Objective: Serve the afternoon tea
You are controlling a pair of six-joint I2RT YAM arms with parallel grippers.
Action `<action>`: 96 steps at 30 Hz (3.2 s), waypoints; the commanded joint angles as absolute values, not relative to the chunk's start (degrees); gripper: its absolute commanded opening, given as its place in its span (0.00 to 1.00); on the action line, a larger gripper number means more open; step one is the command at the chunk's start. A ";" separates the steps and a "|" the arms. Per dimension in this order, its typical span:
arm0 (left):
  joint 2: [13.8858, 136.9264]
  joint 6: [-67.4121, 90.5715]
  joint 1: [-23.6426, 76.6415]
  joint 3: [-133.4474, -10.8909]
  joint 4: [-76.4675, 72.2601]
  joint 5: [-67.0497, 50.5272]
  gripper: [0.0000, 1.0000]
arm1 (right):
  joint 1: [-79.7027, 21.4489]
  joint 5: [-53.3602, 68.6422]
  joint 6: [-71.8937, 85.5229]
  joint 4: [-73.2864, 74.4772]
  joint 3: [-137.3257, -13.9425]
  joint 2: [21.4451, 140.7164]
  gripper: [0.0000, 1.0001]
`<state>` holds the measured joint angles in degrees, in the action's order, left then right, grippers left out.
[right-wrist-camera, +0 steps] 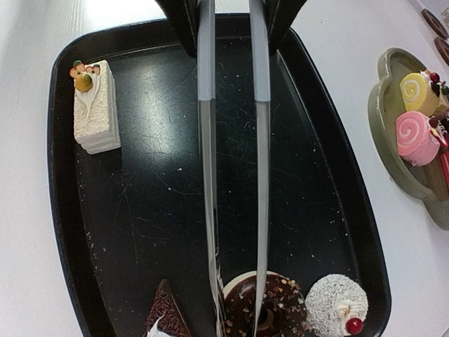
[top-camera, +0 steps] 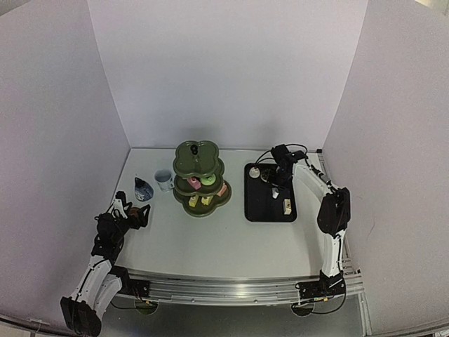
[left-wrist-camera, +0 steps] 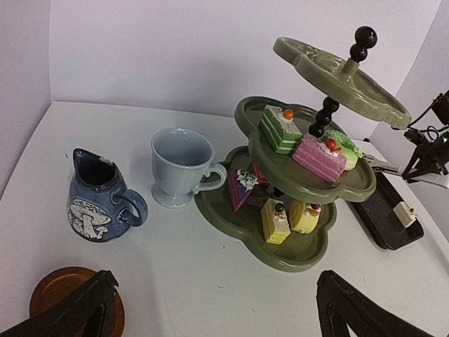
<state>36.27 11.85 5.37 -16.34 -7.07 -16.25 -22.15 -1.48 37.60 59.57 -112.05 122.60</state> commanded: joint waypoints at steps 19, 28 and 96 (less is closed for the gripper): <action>35.74 11.69 5.62 -16.67 -9.23 -16.52 1.00 | -32.33 -0.54 28.25 58.45 -126.78 115.36 0.00; 35.62 11.64 5.57 -16.74 -9.06 -16.61 1.00 | -37.25 1.64 29.96 58.46 -135.47 122.50 0.00; 34.71 12.28 5.58 -16.26 -9.12 -16.79 1.00 | -41.31 -0.66 32.51 54.23 -134.97 120.15 0.31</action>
<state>35.27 11.99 5.37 -16.34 -7.09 -16.32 -40.93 3.89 31.46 56.67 -136.32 126.23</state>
